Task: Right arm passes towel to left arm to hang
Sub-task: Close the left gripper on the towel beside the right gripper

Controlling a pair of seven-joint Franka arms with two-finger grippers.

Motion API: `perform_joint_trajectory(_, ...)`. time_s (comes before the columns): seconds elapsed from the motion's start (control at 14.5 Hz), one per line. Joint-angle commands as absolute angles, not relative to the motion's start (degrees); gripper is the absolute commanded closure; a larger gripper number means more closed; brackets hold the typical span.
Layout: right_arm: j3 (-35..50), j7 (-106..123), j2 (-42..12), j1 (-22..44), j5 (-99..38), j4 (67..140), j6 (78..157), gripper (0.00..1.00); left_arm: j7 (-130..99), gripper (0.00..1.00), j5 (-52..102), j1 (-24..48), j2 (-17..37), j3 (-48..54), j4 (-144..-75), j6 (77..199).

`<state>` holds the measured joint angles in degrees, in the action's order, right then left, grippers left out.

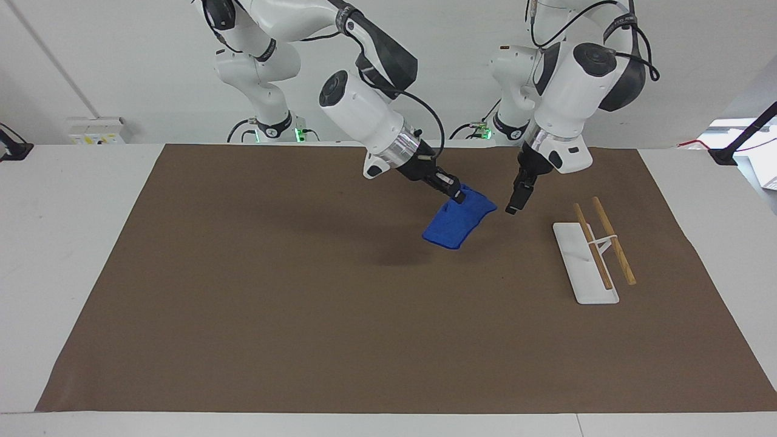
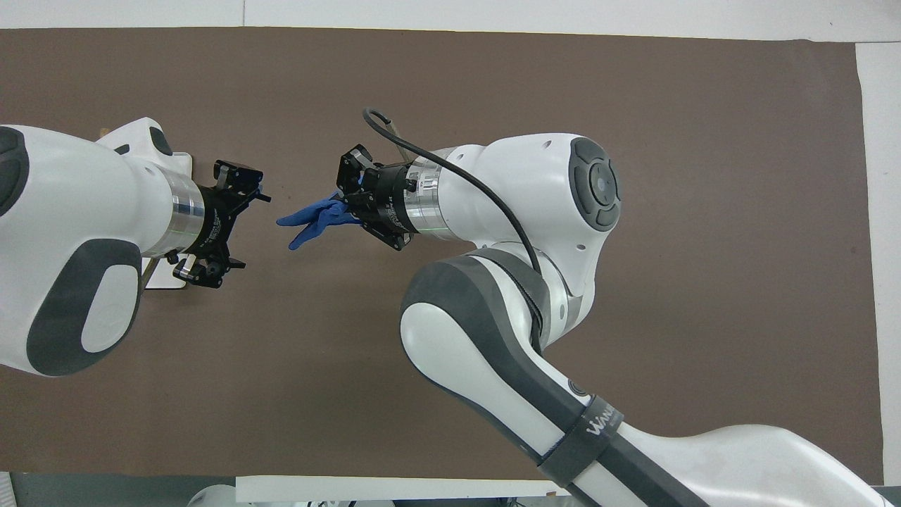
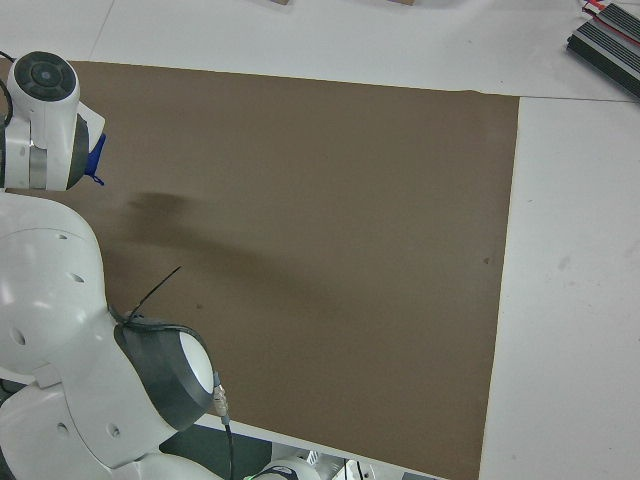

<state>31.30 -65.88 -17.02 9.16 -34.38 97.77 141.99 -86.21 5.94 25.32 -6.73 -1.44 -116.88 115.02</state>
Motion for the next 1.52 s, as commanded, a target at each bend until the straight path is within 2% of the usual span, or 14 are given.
perform_joint_trajectory(0.0,31.55,-66.36,-16.96,9.05,-35.25,98.09,143.09,1.00,-91.57,0.01,6.94,27.59,-9.31,-2.20,-120.58,116.98)
perform_joint_trajectory(0.07,31.55,-66.36,-16.96,9.14,-35.24,98.09,143.17,1.00,-91.49,0.05,6.94,27.60,-9.23,-2.20,-120.41,117.42)
perform_joint_trajectory(0.35,31.55,-66.36,-16.96,9.14,-35.24,98.17,143.09,1.00,-90.79,0.34,6.94,27.60,-8.70,-2.29,-120.50,124.10)
perform_joint_trajectory(0.41,31.55,-66.27,-16.96,9.14,-35.24,98.17,143.09,1.00,-90.09,0.38,6.94,27.68,-8.70,-2.20,-120.50,124.19)
perform_joint_trajectory(0.97,31.55,-66.18,-16.88,9.23,-35.16,98.61,143.09,0.99,-87.63,0.46,6.94,29.18,-6.07,-2.20,-120.23,126.03)
perform_joint_trajectory(1.24,31.46,-66.18,-16.87,9.23,-35.16,98.61,143.09,0.99,-87.54,0.72,6.94,28.92,-5.63,-2.20,-119.88,126.21)
perform_joint_trajectory(1.31,31.46,-66.18,-16.87,9.23,-35.16,98.70,143.09,0.99,-87.63,0.80,6.94,29.09,-5.71,-2.20,-119.88,126.12)
perform_joint_trajectory(1.38,31.46,-66.18,-16.87,9.23,-35.16,98.70,143.09,0.99,-87.63,0.93,6.94,29.18,-5.63,-2.20,-119.88,125.95)
perform_joint_trajectory(1.45,31.55,-66.09,-16.87,9.23,-35.16,98.70,143.09,0.99,-87.63,1.00,6.94,29.18,-5.63,-2.20,-119.88,125.95)
